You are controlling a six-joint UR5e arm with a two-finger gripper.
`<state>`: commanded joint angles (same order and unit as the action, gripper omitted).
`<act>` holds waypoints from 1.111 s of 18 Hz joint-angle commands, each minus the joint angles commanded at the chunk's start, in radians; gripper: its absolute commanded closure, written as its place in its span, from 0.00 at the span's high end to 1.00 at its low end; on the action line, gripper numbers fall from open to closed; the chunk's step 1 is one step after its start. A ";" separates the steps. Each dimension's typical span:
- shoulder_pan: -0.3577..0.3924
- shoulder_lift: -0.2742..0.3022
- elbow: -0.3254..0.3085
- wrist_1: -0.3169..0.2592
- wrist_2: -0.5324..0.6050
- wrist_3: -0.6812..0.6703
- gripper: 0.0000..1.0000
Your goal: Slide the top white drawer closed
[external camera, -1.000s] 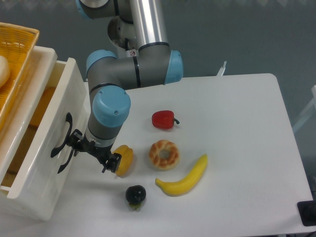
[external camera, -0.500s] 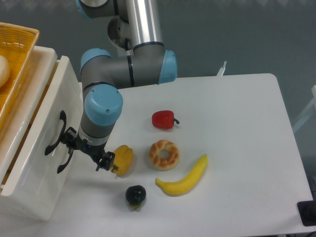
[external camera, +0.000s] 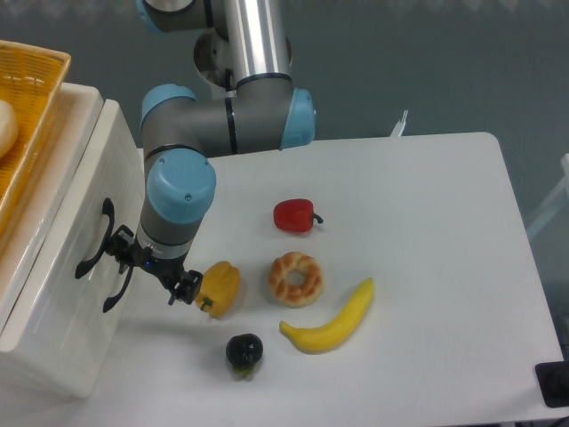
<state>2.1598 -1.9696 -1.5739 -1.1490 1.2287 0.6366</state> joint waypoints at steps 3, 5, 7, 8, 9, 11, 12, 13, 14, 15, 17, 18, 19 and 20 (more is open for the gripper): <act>0.000 0.000 -0.003 -0.002 -0.002 0.000 1.00; 0.000 0.000 -0.006 -0.002 -0.003 -0.002 1.00; 0.000 0.000 -0.006 -0.002 -0.005 -0.002 1.00; 0.000 0.000 -0.008 -0.002 -0.006 -0.003 1.00; 0.000 0.000 -0.008 -0.002 -0.011 -0.003 1.00; 0.000 0.000 -0.012 -0.002 -0.020 -0.003 1.00; 0.002 0.002 -0.012 -0.002 -0.023 -0.003 1.00; 0.002 0.006 -0.012 -0.002 -0.025 -0.003 1.00; 0.002 0.006 -0.014 -0.002 -0.025 -0.003 1.00; 0.002 0.008 -0.015 -0.002 -0.025 -0.003 1.00; 0.003 0.012 -0.020 -0.002 -0.028 -0.003 1.00; 0.003 0.012 -0.020 -0.002 -0.028 -0.003 1.00; 0.003 0.012 -0.020 -0.002 -0.026 -0.003 1.00; 0.006 0.012 -0.018 -0.002 -0.025 -0.002 1.00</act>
<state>2.1660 -1.9574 -1.5923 -1.1505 1.2042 0.6351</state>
